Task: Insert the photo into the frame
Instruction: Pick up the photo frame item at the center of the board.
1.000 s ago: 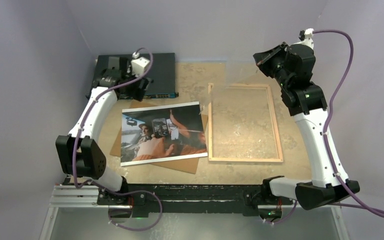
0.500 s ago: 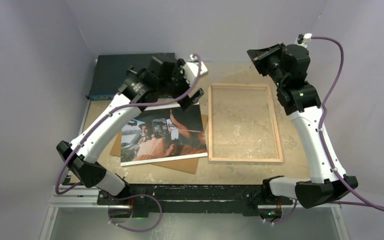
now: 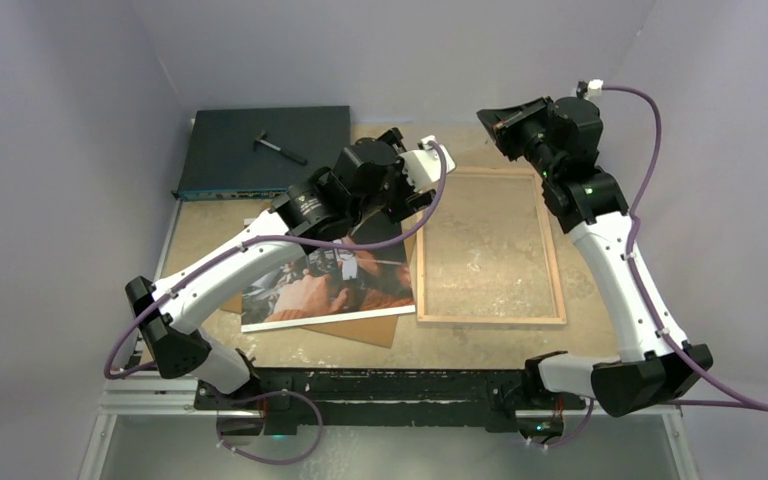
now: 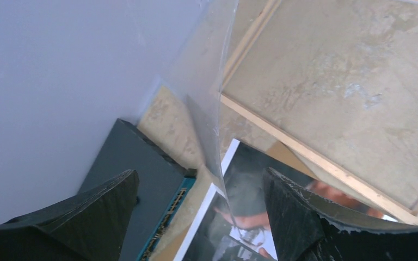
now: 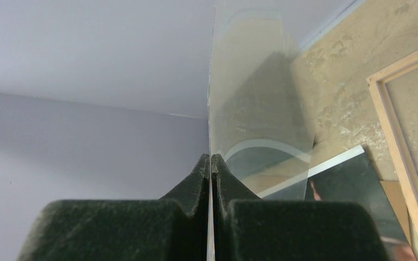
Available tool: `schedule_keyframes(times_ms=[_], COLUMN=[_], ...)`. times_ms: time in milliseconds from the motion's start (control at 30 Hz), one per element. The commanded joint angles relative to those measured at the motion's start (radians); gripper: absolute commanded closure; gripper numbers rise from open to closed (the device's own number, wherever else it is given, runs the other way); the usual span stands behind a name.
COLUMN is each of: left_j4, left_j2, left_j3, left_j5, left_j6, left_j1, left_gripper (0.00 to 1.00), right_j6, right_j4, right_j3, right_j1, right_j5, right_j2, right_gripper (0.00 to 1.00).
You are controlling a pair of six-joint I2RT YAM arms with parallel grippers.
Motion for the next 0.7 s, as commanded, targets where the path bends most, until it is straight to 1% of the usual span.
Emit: schedule_keyframes(times_ms=[0, 133, 267, 400, 533, 667], left_j4=[0.092, 0.074, 0.079, 0.122, 0.127, 0.139], left_j2=[-0.010, 0.004, 0.017, 0.014, 0.020, 0.026], left_j3=[-0.061, -0.085, -0.081, -0.106, -0.130, -0.150], left_j5=[-0.110, -0.085, -0.083, -0.088, -0.066, -0.078], left_j6=[0.049, 0.028, 0.016, 0.026, 0.029, 0.039], left_j1=[-0.015, -0.014, -0.014, -0.015, -0.015, -0.015], left_gripper=[0.21, 0.25, 0.33, 0.46, 0.55, 0.70], right_j6=[0.040, 0.062, 0.070, 0.080, 0.089, 0.099], right_j4=[0.092, 0.108, 0.113, 0.115, 0.124, 0.123], right_j3=[-0.008, -0.044, -0.061, -0.085, -0.116, -0.149], right_j1=[0.002, 0.002, 0.003, 0.002, 0.002, 0.003], right_j5=[-0.040, -0.071, -0.096, -0.115, -0.134, -0.149], right_j2=[-0.042, -0.055, -0.061, -0.077, -0.097, -0.119], right_gripper=[1.00, 1.00, 1.00, 1.00, 1.00, 1.00])
